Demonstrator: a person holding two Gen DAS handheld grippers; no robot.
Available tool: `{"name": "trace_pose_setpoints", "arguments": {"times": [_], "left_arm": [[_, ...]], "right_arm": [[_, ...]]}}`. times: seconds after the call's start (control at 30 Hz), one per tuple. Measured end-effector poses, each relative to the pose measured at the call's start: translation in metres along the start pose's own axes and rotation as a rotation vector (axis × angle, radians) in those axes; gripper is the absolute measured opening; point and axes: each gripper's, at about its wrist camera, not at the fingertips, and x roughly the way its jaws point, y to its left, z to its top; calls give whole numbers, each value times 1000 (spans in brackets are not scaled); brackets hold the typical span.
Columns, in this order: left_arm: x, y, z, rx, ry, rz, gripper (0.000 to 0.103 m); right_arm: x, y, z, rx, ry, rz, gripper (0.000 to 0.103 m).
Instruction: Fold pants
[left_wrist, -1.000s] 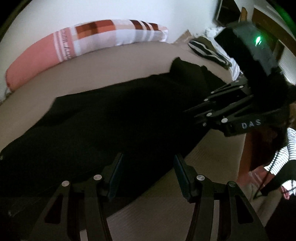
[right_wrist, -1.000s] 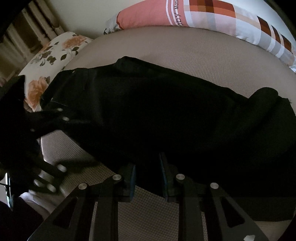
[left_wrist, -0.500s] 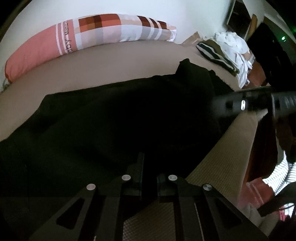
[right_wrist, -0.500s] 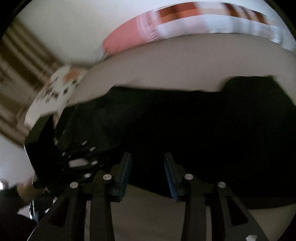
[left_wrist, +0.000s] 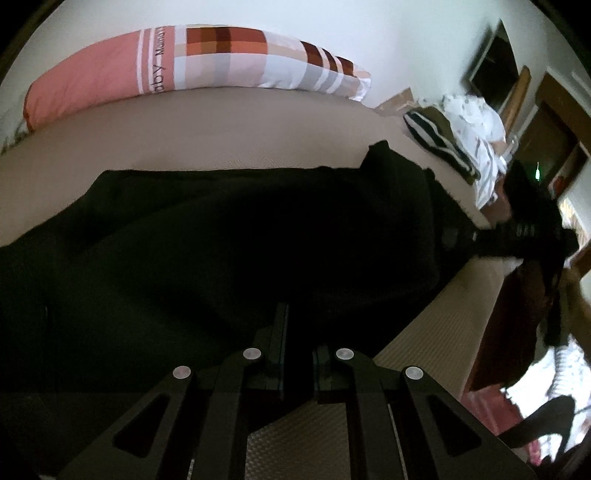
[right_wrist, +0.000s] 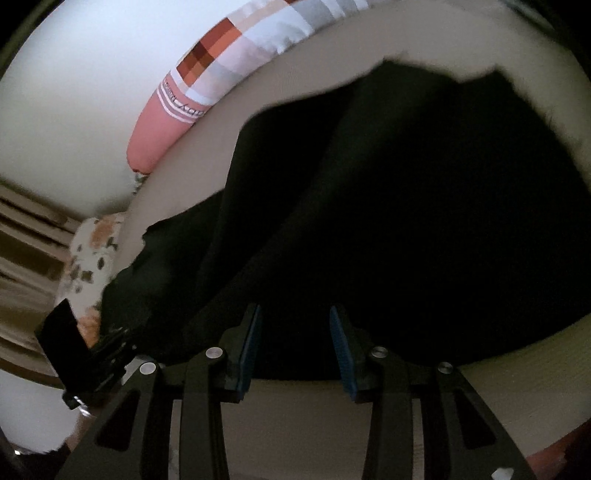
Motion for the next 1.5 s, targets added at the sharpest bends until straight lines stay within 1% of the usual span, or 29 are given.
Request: {"name": "trace_pose_setpoints", "arguments": {"times": [0.07, 0.13, 0.23, 0.3, 0.37, 0.53, 0.6, 0.67, 0.73, 0.83, 0.97, 1.03, 1.1, 1.17, 1.23, 1.3, 1.37, 1.5], "left_arm": [[-1, 1, 1, -11, -5, -2, 10], [-2, 1, 2, -11, -6, -2, 10], [-3, 2, 3, -15, -6, 1, 10], [-4, 3, 4, -21, -7, 4, 10], [-4, 4, 4, -23, -7, 6, 10], [-2, 5, 1, -31, 3, 2, 10], [0, 6, 1, -38, 7, 0, 10], [1, 8, 1, -48, 11, -4, 10], [3, 8, -1, -56, 16, -7, 10], [5, 9, -2, -62, 24, -7, 10], [8, 11, -3, -79, 28, -12, 10], [9, 11, -3, -80, 31, -13, 10], [9, 11, -2, -82, 33, -13, 10], [9, 12, -1, -86, 34, -17, 10], [9, 14, -1, -92, 36, -21, 10], [10, 14, -1, -93, 38, -22, 10], [9, 14, -1, -91, 37, -21, 10], [10, 15, -2, -106, 38, -25, 10]], "right_arm": [[6, -2, -4, 33, -15, 62, 37], [10, -3, -2, 52, -29, 91, 37], [13, -7, 13, 91, -75, 115, 36], [12, -12, 27, 115, -120, 108, 37], [10, -17, 44, 135, -169, 74, 37], [4, -21, 84, 114, -224, 17, 37], [3, -20, 96, 90, -229, 2, 37], [4, -10, 111, 50, -236, -28, 37], [7, 1, 123, 19, -235, -19, 37], [17, 12, 141, -9, -181, 35, 36], [28, 14, 148, -43, -143, -1, 36], [23, 11, 145, -39, -150, 5, 36], [10, 6, 139, -11, -188, 31, 37], [-8, -3, 125, 26, -219, 53, 37], [-19, -9, 106, 53, -227, 50, 37], [-24, -14, 82, 80, -208, 64, 37], [-23, -20, 52, 121, -163, 83, 37], [-6, -22, 7, 189, -69, 170, 37]]}}
